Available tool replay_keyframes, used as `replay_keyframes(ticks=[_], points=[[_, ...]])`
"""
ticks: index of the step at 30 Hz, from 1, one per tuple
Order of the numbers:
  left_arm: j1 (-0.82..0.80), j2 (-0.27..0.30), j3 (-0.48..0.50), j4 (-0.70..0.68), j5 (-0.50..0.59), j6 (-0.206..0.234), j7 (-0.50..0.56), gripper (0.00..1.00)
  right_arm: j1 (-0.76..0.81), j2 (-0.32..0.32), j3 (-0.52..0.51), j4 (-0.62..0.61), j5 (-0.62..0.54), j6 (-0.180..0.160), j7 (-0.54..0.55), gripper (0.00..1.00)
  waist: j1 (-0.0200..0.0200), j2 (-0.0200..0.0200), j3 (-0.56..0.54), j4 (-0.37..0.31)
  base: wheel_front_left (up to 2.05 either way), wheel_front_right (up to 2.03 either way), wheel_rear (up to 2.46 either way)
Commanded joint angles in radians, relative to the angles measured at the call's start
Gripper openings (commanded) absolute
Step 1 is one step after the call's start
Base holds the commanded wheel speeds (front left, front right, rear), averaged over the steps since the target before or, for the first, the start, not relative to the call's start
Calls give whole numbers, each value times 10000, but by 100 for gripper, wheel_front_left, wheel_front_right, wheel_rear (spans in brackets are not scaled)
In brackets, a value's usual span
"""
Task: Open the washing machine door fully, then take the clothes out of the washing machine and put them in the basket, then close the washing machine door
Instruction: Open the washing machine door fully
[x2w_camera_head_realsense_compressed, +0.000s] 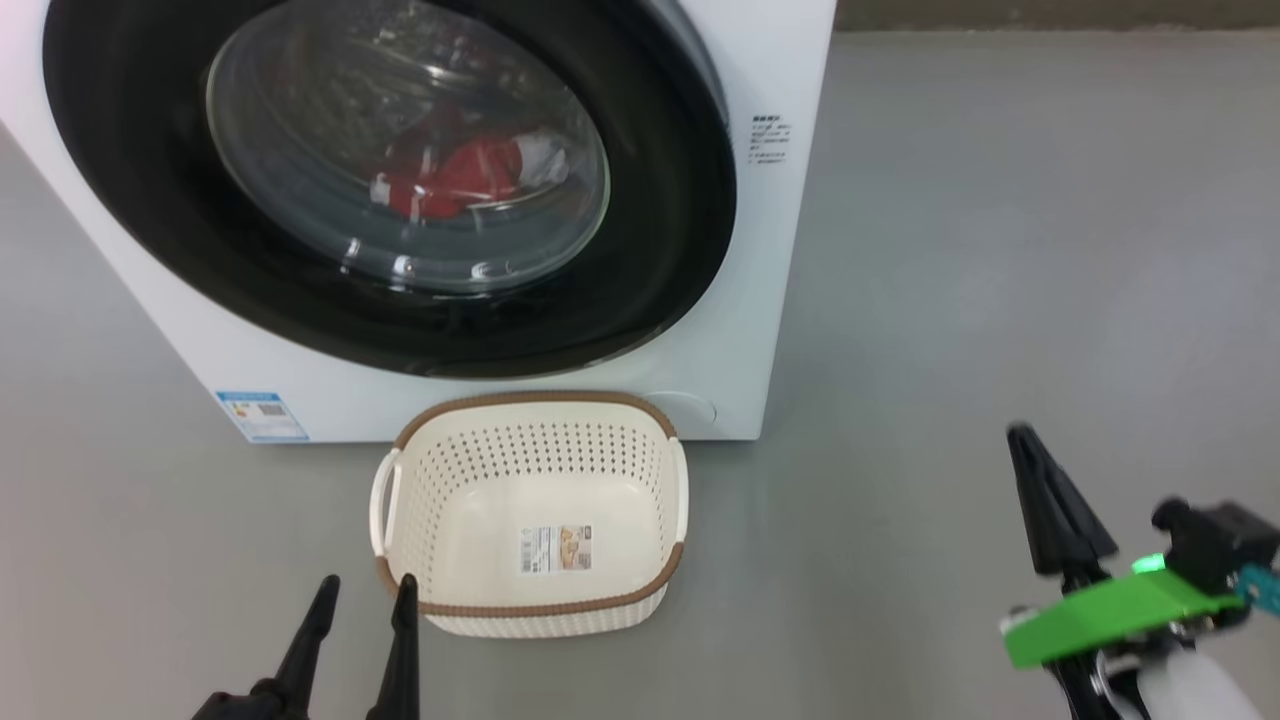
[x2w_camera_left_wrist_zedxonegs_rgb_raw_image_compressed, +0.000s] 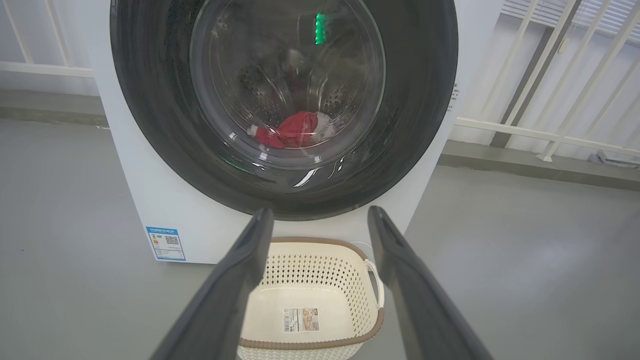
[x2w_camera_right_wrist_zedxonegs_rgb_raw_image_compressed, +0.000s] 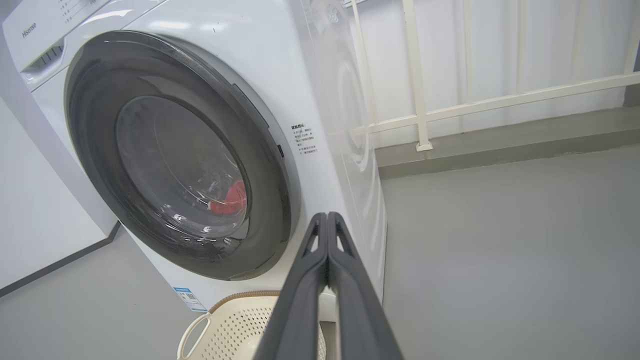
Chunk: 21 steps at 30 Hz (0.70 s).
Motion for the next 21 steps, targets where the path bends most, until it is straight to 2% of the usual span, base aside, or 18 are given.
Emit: replay_keyframes(ticks=[1, 14, 21], points=[[-324, 108, 271, -305, -35, 94, -122, 100, -480, -157, 266, -238, 85, 75, -65, 0, 0, 0, 180, 135, 0, 0, 0], [-984, 108, -241, -414, -392, 251, -122, 100, -3423, -259, 977, 395, 961, 75, -65, 0, 0, 0, 1120, 793, 0, 0, 0], [-1349, 108, -469, -378, -537, 278, -122, 100, -4772, -448, 1251, 891, 1815, 75, -65, 0, 0, 0, 1579, 1104, 0, 0, 0]])
